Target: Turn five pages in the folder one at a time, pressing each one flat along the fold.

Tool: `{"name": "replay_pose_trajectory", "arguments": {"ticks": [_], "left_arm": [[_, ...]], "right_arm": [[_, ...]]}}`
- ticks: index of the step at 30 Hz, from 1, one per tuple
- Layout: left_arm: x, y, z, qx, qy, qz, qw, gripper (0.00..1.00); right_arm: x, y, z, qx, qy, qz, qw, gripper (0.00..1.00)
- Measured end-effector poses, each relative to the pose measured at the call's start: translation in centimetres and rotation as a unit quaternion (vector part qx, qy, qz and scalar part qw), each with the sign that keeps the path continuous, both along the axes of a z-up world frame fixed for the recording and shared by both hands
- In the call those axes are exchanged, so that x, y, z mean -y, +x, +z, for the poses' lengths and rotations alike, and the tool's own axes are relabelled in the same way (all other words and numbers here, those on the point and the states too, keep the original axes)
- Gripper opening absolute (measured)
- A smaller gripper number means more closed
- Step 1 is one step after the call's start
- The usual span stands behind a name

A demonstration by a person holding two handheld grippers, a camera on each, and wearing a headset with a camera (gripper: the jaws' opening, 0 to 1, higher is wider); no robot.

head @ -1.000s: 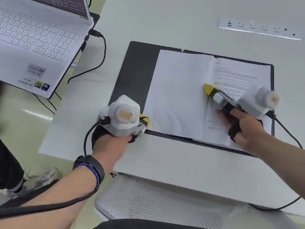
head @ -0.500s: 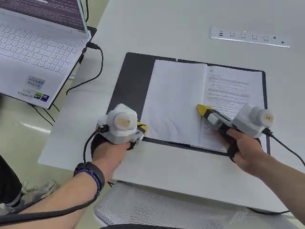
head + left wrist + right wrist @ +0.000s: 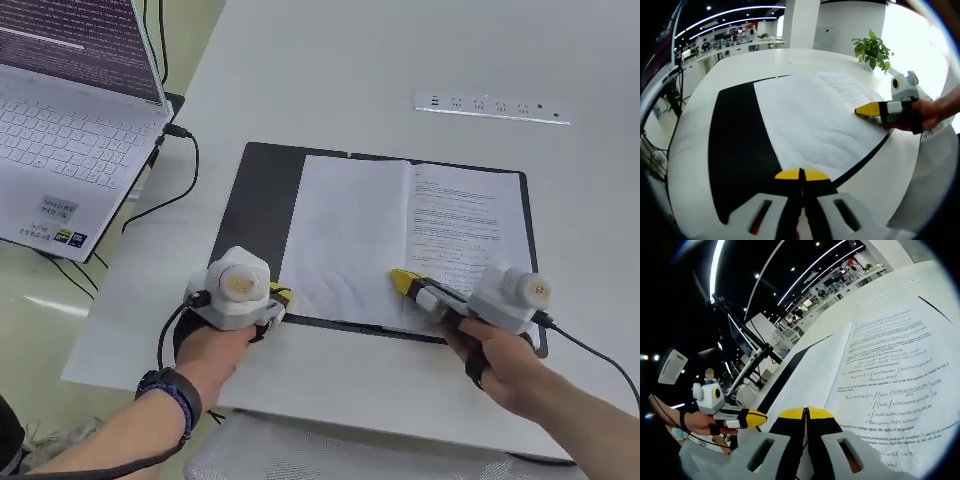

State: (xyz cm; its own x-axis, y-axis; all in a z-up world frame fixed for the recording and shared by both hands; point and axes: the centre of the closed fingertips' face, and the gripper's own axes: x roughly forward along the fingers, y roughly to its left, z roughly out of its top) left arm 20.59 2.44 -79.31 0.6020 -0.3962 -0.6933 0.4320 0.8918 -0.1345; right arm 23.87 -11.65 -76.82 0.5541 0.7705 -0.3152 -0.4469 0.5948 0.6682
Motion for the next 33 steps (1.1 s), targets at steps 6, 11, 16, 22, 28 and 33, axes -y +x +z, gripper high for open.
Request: {"name": "replay_pose_trajectory", "arguments": {"ticks": [6,11,16,22,28,33], "left_arm": [[0.0,0.0,0.0,0.001,0.003,-0.002,1.0,0.0],[0.0,0.0,0.1,0.001,0.002,-0.004,1.0,0.0],[0.0,0.0,0.1,0.001,0.002,-0.006,1.0,0.0],[0.0,0.1,0.1,0.003,0.003,-0.005,1.0,0.0],[0.0,0.0,0.1,0.004,0.001,-0.003,1.0,0.0],[0.1,0.0,0.2,0.006,0.001,-0.005,1.0,0.0]], "right_arm": [[0.2,-1.3,-0.5,-0.001,-0.001,0.002,1.0,0.0],[0.4,-2.8,-0.9,0.005,-0.008,0.01,0.9999,0.0],[0.4,-4.0,-1.0,0.005,-0.012,0.012,0.9998,0.0],[0.6,-4.7,-1.1,0.001,-0.017,0.018,0.9997,0.0],[0.8,-5.1,-1.1,-0.004,-0.017,0.013,0.9998,0.0],[0.8,-5.2,-1.3,-0.007,-0.019,0.017,0.9997,0.0]]}}
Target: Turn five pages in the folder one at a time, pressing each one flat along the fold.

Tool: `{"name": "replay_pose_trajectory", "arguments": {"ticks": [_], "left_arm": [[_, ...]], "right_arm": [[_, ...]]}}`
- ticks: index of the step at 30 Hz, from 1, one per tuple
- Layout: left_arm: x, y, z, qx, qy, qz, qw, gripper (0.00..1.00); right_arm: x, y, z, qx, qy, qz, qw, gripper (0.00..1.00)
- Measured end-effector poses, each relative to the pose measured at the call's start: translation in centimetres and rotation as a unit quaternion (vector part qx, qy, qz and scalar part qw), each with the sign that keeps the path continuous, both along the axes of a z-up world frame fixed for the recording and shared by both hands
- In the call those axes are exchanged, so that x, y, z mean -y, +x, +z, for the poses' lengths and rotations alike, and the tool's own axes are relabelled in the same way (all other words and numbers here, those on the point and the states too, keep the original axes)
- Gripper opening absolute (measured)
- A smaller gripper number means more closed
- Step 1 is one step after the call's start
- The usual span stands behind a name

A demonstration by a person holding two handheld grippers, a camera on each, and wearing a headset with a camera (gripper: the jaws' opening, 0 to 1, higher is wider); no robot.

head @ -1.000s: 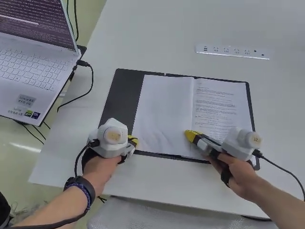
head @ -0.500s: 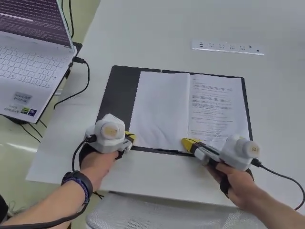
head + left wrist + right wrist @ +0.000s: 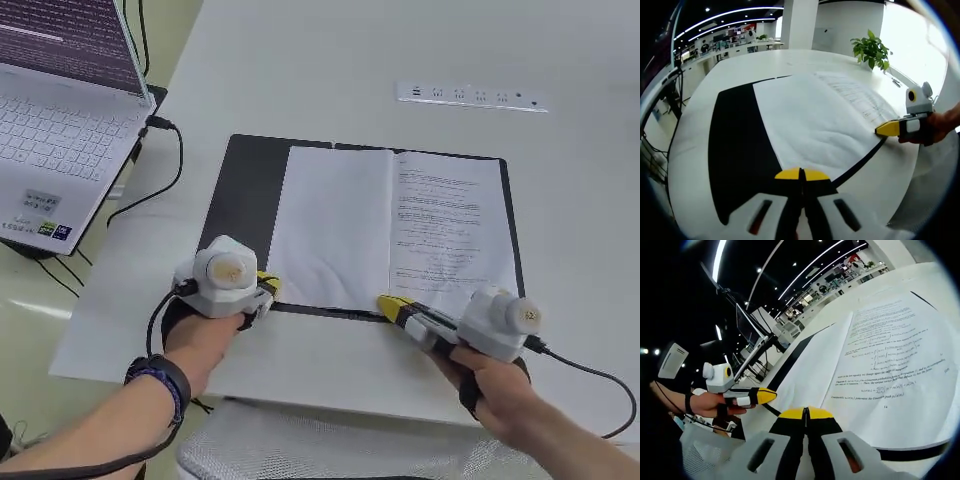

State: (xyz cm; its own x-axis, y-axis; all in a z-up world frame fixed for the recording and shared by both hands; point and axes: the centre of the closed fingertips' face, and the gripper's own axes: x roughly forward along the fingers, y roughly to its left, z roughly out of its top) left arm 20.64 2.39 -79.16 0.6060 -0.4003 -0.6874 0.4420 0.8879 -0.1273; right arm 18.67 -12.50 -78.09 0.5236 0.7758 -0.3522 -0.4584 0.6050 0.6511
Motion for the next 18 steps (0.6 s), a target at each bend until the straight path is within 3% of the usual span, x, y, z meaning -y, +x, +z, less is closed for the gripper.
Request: {"name": "replay_pose_trajectory", "arguments": {"ticks": [7,10,12,13,16,18], "left_arm": [[0.0,-0.02,-0.02,0.001,0.001,-0.002,1.0,0.0],[-0.08,0.04,-0.01,0.0,-0.01,0.003,0.9999,0.0],[-0.11,0.08,0.01,-0.008,-0.023,0.01,0.9997,0.0],[-0.07,0.09,0.02,-0.01,-0.023,0.011,0.9996,0.0],[-0.01,0.13,-0.05,-0.016,-0.023,0.013,0.9995,0.0],[0.63,-0.09,0.22,-0.033,-0.061,0.025,0.9973,0.02]], "right_arm": [[-0.02,-0.03,0.1,-0.001,-0.001,-0.001,1.0,0.0],[-0.02,-0.03,0.11,-0.004,-0.002,-0.002,1.0,0.0],[-0.08,0.04,0.06,-0.014,-0.024,-0.003,0.9996,0.0],[-0.08,0.0,0.01,0.0,-0.042,0.008,0.9991,0.0],[-0.24,-0.06,0.2,-0.002,-0.039,0.013,0.9992,0.0],[-0.06,-0.15,0.24,-0.006,-0.036,0.012,0.9992,0.01]]}}
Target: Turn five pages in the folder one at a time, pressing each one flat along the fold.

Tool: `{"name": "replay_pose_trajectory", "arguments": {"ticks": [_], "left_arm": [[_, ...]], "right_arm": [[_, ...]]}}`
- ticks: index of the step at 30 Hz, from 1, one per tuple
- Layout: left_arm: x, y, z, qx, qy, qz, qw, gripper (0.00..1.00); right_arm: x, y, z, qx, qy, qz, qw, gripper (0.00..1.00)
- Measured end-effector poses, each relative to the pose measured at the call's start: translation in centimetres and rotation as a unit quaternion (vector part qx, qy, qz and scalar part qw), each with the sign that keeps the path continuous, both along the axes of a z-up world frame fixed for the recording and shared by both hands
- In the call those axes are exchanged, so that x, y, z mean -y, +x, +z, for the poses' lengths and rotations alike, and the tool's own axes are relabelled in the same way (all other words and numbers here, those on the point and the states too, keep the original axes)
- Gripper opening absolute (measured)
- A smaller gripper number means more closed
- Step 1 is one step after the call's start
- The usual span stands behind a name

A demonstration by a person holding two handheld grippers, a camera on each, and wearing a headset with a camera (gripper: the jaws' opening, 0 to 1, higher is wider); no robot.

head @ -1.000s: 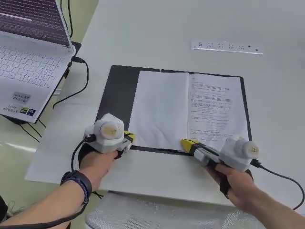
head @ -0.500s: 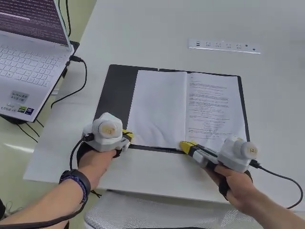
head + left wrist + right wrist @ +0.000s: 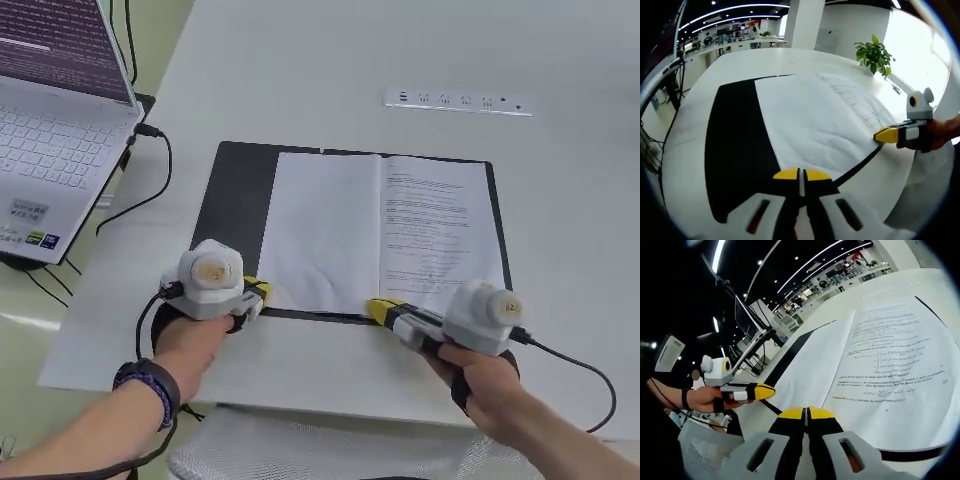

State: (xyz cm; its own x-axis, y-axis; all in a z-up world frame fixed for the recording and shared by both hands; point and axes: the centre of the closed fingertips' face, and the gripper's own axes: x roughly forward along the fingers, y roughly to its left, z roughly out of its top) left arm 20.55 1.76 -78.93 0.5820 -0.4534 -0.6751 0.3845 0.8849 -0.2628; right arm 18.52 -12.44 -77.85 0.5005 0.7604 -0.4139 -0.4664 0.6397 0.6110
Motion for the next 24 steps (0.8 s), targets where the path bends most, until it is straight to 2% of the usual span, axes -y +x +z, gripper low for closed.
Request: {"name": "replay_pose_trajectory", "arguments": {"ticks": [1,2,7,13,22,24], "left_arm": [[0.5,0.0,0.3,-0.003,-0.033,0.008,0.9994,0.07],[0.5,0.0,0.3,-0.003,-0.037,0.01,0.9993,0.11],[0.4,-0.2,0.8,-0.001,-0.033,0.01,0.9994,0.22],[0.8,0.1,2.4,0.017,-0.039,0.004,0.9991,0.33],[1.5,-0.1,4.0,0.038,-0.012,-0.032,0.9987,0.38],[2.0,-0.3,4.5,0.048,-0.01,-0.048,0.9976,0.4]], "right_arm": [[0.1,-0.1,0.1,0.003,-0.001,0.002,1.0,0.01],[0.1,-0.3,0.2,0.003,-0.001,0.005,1.0,0.03],[0.8,-0.6,1.3,0.009,0.003,0.019,0.9998,0.13],[2.2,0.0,2.2,0.023,-0.01,0.017,0.9995,0.2],[4.0,0.3,2.7,0.033,-0.022,0.002,0.9992,0.25],[4.3,0.1,2.8,0.04,-0.028,0.005,0.9988,0.27]]}}
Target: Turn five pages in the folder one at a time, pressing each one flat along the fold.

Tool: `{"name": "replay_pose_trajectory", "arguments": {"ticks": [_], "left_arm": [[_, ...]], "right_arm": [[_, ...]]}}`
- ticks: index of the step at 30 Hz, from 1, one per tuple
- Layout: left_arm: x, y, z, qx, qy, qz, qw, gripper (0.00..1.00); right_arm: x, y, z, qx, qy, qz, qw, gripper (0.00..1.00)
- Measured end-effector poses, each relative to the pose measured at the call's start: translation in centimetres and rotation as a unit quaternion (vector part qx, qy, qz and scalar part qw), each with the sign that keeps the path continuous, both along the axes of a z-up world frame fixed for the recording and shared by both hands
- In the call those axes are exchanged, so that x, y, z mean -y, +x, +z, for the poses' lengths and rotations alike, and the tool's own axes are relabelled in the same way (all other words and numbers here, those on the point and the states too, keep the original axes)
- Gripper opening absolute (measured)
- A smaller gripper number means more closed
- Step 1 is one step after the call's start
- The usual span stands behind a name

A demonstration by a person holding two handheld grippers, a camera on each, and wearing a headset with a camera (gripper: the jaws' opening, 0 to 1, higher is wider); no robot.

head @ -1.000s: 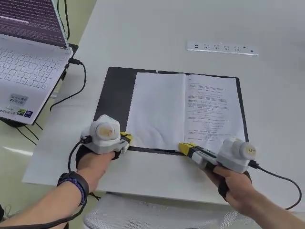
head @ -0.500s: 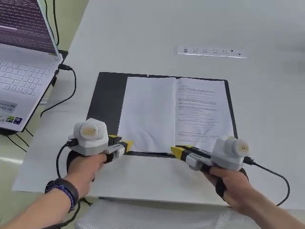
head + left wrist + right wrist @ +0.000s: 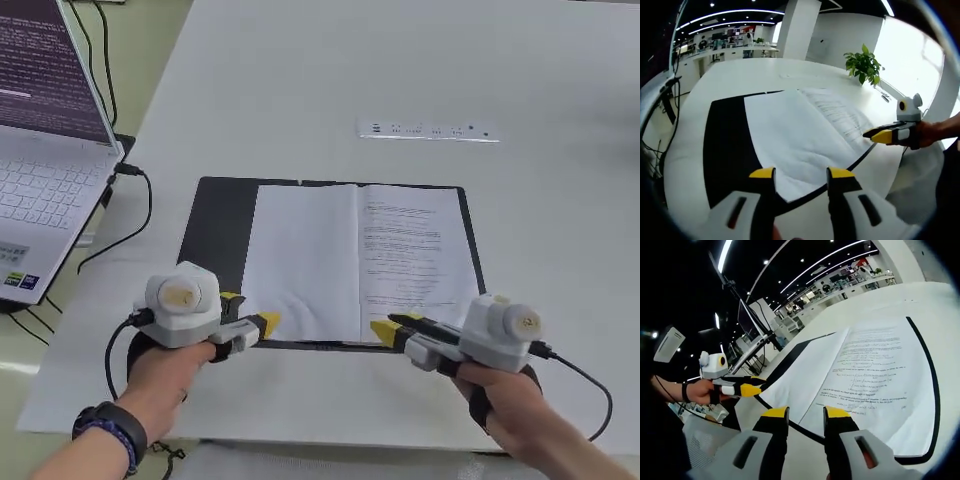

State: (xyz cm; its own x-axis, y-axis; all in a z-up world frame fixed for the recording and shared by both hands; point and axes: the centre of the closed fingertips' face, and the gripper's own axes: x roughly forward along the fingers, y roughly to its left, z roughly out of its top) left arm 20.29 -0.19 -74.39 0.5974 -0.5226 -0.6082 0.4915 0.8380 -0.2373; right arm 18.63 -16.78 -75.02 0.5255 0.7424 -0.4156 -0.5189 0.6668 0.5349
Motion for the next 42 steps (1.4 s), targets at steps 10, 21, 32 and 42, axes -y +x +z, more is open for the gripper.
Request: {"name": "replay_pose_trajectory", "arguments": {"ticks": [10,21,32,42], "left_arm": [[0.6,-0.6,2.2,0.028,0.025,-0.051,0.998,0.47],[0.1,-1.3,4.8,0.056,0.04,-0.074,0.9949,0.53],[0.0,-2.2,7.0,0.082,0.037,-0.074,0.9932,0.59],[-1.6,-3.7,7.6,0.085,0.031,-0.046,0.9948,0.66]], "right_arm": [[2.3,0.2,1.6,0.043,-0.03,0.016,0.9985,0.36],[5.2,0.5,4.4,0.086,-0.043,0.008,0.9953,0.45],[6.5,-0.8,6.4,0.109,-0.064,0.016,0.9919,0.59],[8.4,-1.8,7.1,0.115,-0.078,-0.01,0.9902,0.65]]}}
